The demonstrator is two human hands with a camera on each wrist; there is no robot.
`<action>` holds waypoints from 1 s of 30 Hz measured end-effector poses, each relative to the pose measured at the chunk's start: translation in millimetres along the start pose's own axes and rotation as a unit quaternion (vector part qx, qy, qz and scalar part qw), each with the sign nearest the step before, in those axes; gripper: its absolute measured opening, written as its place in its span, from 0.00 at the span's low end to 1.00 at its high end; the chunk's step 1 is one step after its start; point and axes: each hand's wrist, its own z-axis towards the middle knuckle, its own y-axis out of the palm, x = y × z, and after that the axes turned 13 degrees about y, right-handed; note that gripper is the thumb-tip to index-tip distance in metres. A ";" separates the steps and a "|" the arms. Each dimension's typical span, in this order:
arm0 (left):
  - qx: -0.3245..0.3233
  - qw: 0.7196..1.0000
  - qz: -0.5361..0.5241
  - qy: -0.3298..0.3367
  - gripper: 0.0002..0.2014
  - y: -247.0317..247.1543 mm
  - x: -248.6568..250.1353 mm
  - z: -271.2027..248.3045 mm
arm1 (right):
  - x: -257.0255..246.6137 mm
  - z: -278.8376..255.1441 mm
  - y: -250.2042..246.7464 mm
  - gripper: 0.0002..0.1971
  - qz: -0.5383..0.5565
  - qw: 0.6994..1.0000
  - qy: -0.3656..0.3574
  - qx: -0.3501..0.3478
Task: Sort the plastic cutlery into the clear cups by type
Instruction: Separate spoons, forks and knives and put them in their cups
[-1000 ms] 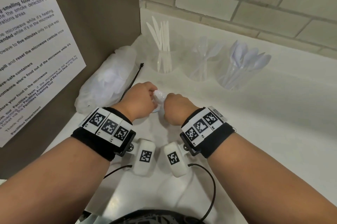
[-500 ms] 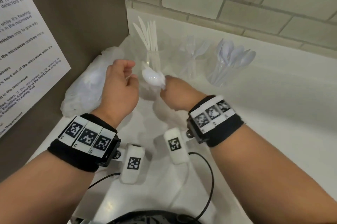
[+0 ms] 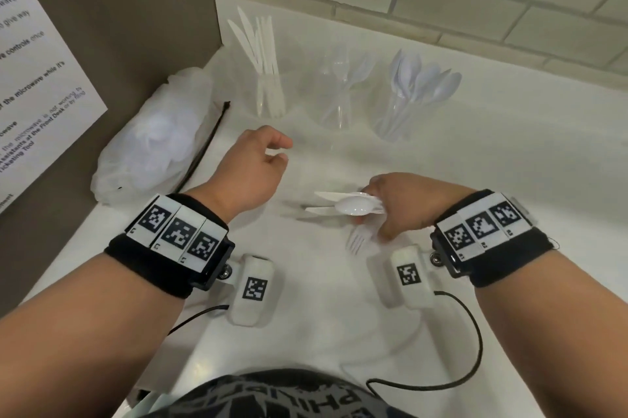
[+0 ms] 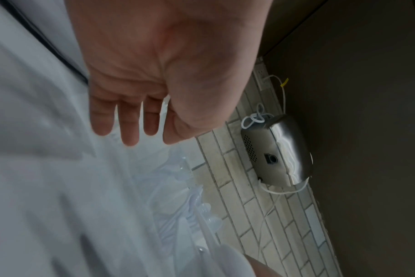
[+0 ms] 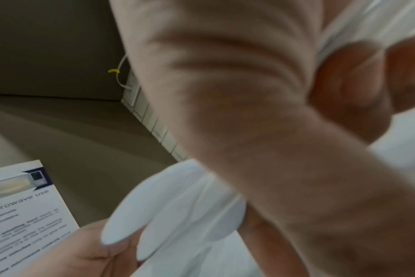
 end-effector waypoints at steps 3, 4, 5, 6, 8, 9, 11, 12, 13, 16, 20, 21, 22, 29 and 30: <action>-0.041 0.998 -0.041 -0.030 0.12 5.6 0.0 -1.9 | 2.8 5.1 11.0 0.18 0.015 1.000 0.000 0.021; -0.036 0.994 -0.089 -0.053 0.11 6.9 -0.5 -2.7 | 2.6 6.0 11.1 0.18 0.003 0.999 -0.004 0.035; -0.027 0.985 -0.148 -0.080 0.10 8.0 -0.4 -3.7 | 2.0 7.2 9.6 0.18 -0.011 0.998 -0.015 0.058; -0.018 0.972 -0.208 -0.108 0.09 9.0 0.5 -4.3 | 0.3 7.3 5.5 0.16 -0.009 0.996 -0.032 0.089; -0.005 0.934 -0.322 -0.158 0.07 10.5 4.7 -5.1 | -7.0 7.1 -6.9 0.09 0.120 0.978 -0.067 0.158; -0.005 0.911 -0.372 -0.178 0.07 11.3 6.5 -5.0 | -12.8 6.8 -13.4 0.08 0.226 0.954 -0.081 0.177; -0.025 0.875 -0.437 -0.209 0.13 12.2 8.5 -3.6 | -29.0 5.4 -24.1 0.10 0.435 0.875 -0.120 0.175; -0.045 0.860 -0.458 -0.221 0.17 12.4 9.1 -2.4 | -38.0 5.3 -28.9 0.10 0.516 0.829 -0.142 0.162; -0.067 0.845 -0.477 -0.231 0.21 12.4 9.8 -0.8 | -46.4 5.7 -33.4 0.10 0.577 0.787 -0.159 0.147; -0.112 0.798 -0.542 -0.239 0.29 10.7 14.9 1.3 | -68.8 8.2 -43.4 0.10 0.658 0.722 -0.182 0.114; -0.092 0.767 -0.594 -0.222 0.26 6.8 27.0 0.7 | -86.5 17.7 -43.7 0.06 0.700 0.682 -0.187 0.098; -0.070 0.758 -0.609 -0.221 0.22 5.7 28.3 0.9 | -89.0 19.6 -42.2 0.05 0.700 0.680 -0.192 0.102; -0.047 0.744 -0.629 -0.221 0.20 4.9 29.1 1.3 | -90.9 20.9 -40.3 0.03 0.697 0.680 -0.199 0.106; 0.039 0.691 -0.678 -0.248 0.23 -0.7 33.3 2.5 | -95.4 24.2 -31.1 0.02 0.700 0.680 -0.191 0.104; 0.044 0.689 -0.679 -0.251 0.25 -1.4 34.9 2.2 | -95.6 24.1 -31.0 0.02 0.699 0.680 -0.191 0.109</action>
